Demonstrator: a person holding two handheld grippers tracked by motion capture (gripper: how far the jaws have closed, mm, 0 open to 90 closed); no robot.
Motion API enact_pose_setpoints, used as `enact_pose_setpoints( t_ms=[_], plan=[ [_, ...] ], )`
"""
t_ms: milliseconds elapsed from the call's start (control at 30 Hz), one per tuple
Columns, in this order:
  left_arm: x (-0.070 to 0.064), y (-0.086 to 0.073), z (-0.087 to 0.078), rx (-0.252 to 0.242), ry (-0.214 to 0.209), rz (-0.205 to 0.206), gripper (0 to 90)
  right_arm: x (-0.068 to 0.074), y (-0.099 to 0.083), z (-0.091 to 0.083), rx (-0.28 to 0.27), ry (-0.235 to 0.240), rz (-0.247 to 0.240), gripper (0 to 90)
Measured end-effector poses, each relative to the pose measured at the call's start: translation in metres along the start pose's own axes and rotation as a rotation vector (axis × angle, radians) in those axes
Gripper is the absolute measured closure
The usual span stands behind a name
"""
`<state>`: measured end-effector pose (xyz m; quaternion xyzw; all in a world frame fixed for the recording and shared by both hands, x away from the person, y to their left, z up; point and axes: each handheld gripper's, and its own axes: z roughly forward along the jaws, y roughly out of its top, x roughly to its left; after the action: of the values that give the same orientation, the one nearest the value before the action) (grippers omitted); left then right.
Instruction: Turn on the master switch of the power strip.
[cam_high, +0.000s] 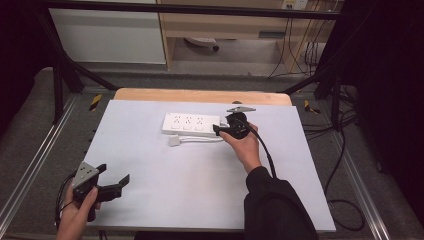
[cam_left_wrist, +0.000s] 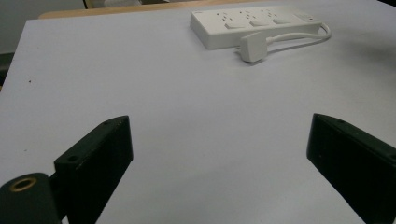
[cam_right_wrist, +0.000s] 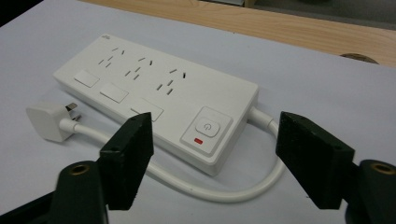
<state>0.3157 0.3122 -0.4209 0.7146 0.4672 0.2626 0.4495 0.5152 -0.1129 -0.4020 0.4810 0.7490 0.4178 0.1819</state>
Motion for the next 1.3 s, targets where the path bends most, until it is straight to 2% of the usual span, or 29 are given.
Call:
enact_pose_setpoints(
  t_ms=[167,300,667,867,1133,1300],
  plan=[
    [0.000,0.000,0.000,-0.001,0.000,0.000,7.0,-0.001,0.001,-0.004,0.012,0.005,0.012,12.4],
    [0.000,0.000,0.000,-0.001,-0.001,-0.001,7.0,-0.002,0.002,-0.011,0.009,0.018,0.018,8.9],
    [0.000,0.000,-0.001,-0.001,0.000,-0.002,7.0,-0.007,-0.005,-0.046,-0.037,0.032,0.000,6.5],
    [0.000,0.000,-0.001,-0.001,0.001,-0.004,7.0,-0.013,-0.013,-0.065,-0.059,0.025,-0.010,6.4],
    [0.000,0.000,-0.001,-0.005,0.001,-0.010,7.0,-0.024,-0.026,-0.088,-0.090,0.024,0.010,6.4],
    [0.000,0.000,-0.001,-0.004,0.002,-0.010,7.0,-0.027,-0.037,-0.100,-0.100,0.013,-0.003,6.4]
  ],
)
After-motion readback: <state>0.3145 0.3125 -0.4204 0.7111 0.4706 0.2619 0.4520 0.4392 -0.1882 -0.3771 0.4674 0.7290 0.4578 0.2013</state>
